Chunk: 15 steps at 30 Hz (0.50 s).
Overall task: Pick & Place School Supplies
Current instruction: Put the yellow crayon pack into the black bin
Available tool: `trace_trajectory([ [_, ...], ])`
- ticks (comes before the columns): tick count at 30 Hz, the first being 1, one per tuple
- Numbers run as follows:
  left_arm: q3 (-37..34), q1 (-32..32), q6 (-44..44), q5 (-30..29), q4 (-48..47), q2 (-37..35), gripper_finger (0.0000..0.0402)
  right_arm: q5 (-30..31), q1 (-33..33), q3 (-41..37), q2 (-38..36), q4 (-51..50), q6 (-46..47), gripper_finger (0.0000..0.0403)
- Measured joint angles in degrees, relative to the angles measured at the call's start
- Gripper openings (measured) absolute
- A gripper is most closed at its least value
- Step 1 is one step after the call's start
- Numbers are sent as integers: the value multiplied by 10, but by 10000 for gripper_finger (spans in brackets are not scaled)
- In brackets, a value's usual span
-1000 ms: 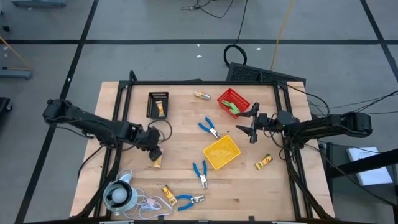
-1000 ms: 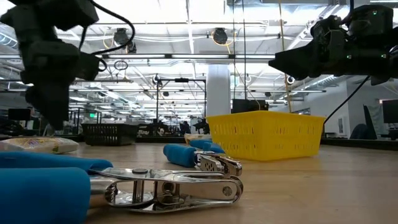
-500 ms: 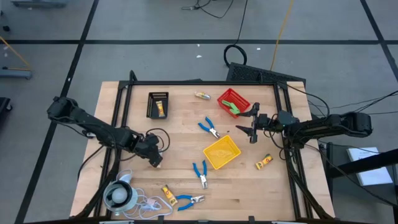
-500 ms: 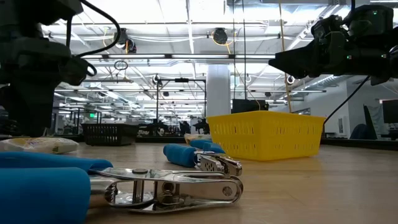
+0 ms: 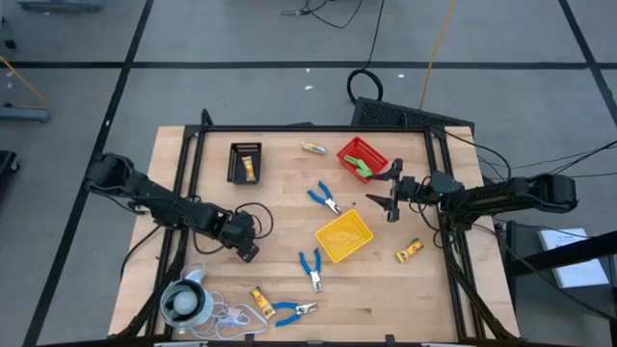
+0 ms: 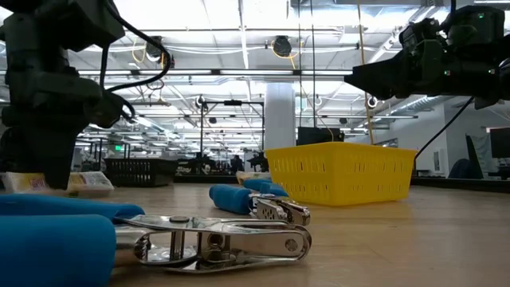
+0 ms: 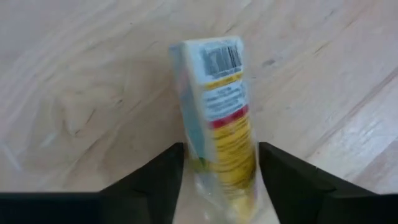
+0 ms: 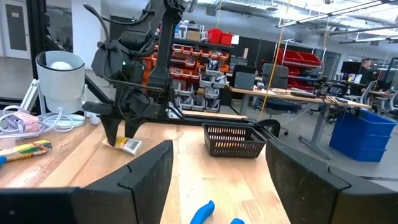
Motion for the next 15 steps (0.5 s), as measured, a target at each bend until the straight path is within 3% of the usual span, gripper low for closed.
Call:
trace_trajectory([
  [8,-3,-6,52,-49,9,0,53,1,0,0,0,0,5,247],
  [15,-6,-16,113,-168,50,-19,50,1,0,0,0,-2,15,247],
])
